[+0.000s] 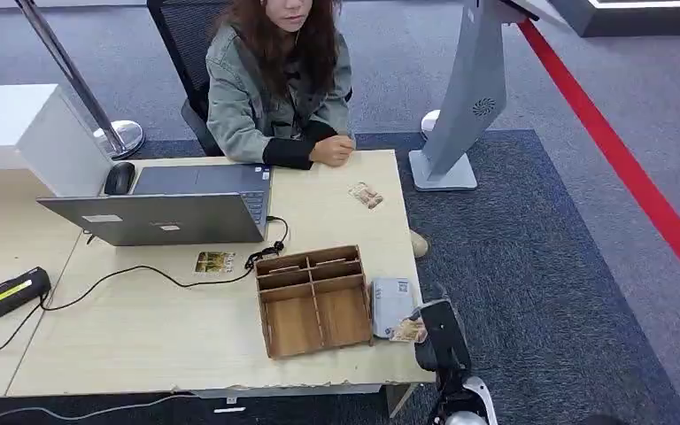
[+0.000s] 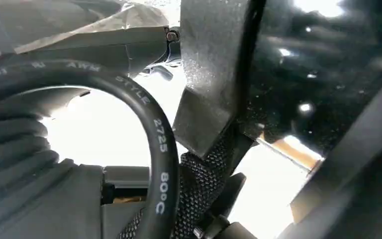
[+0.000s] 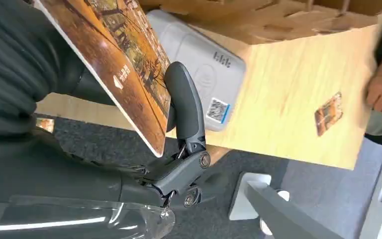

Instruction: Pass the card to the sensor for recognition and then transmit it.

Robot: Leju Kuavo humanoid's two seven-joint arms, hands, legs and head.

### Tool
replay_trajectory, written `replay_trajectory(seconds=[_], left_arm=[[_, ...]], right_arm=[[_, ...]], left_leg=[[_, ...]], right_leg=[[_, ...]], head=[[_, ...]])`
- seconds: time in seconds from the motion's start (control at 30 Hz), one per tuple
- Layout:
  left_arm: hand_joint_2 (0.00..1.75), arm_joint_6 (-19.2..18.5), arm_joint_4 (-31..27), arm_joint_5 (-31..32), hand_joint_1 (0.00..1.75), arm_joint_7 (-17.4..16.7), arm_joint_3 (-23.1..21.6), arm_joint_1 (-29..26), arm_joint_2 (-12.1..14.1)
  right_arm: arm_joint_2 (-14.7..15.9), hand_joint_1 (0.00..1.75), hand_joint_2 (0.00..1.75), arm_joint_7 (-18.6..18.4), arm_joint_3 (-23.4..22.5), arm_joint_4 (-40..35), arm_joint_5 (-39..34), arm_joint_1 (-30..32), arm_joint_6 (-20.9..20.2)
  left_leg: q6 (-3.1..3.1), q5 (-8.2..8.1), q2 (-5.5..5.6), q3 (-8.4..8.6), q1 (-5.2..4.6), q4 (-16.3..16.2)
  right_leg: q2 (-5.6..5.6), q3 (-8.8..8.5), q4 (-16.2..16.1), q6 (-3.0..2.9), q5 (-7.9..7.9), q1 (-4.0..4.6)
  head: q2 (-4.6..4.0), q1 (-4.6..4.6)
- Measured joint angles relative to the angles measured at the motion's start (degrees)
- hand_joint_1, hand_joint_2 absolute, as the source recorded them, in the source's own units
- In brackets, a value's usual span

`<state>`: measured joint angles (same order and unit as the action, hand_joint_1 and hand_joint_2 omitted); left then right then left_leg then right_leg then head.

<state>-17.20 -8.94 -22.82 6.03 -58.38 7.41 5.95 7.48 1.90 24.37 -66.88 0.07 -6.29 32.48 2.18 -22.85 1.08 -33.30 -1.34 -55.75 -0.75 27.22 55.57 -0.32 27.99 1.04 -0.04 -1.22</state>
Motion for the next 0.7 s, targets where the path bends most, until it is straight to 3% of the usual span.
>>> replay_trajectory(seconds=[0.7], left_arm=[[0.0, 0.0, 0.0, -0.48, 0.0, 0.0, 0.0, 0.0, -0.04]], right_arm=[[-0.24, 1.75, 1.75, 2.34, 0.02, 7.03, -1.33, -0.06, -0.04]], left_leg=[[0.0, 0.0, 0.0, 0.0, 0.0, 0.0]], right_leg=[[0.0, -0.01, 0.0, 0.0, 0.0, 0.0]], head=[[0.0, 0.0]])
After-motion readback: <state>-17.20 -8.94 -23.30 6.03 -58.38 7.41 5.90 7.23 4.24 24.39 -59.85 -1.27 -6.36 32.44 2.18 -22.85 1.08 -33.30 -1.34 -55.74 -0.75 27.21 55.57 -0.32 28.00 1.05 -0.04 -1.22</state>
